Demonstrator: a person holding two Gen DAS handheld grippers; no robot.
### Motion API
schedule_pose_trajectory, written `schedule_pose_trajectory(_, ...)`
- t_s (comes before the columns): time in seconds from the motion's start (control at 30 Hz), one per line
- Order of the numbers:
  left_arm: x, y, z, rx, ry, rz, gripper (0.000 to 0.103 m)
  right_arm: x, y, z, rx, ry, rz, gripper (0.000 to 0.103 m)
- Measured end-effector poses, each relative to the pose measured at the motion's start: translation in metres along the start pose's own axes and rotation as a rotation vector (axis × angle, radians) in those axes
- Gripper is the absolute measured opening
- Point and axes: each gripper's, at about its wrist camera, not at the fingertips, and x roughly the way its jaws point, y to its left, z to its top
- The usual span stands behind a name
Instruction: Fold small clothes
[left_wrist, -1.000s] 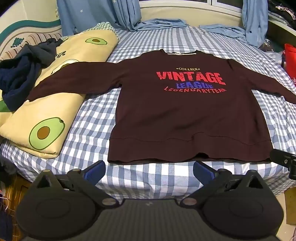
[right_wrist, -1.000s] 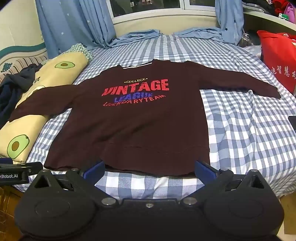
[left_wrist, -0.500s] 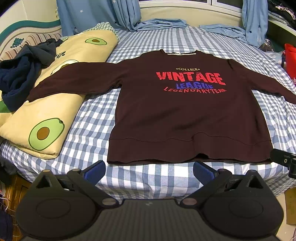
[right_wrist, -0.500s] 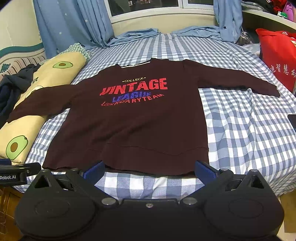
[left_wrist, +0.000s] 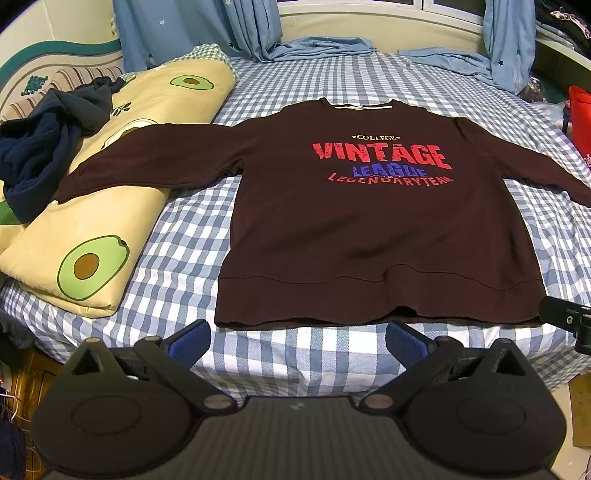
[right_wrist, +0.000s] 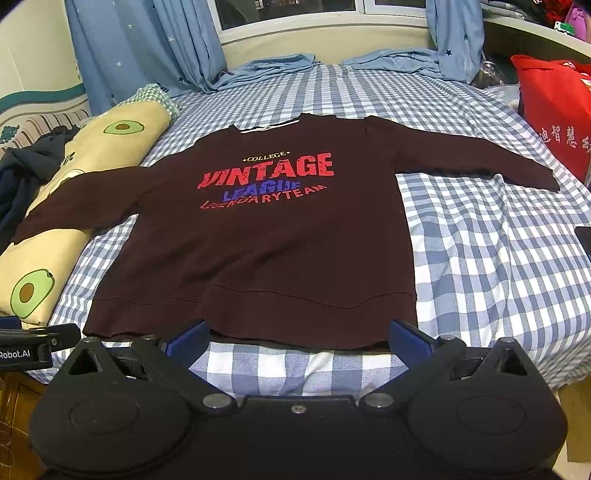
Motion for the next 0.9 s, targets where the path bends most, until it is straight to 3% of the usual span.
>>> schedule_pose_trajectory(0.9,0.0089,0.0051,0.0044,0.009,0.021,-0.008,0.102,0.0098,0.0030,-0.0001,0.008,0.019,-0.009,0.103)
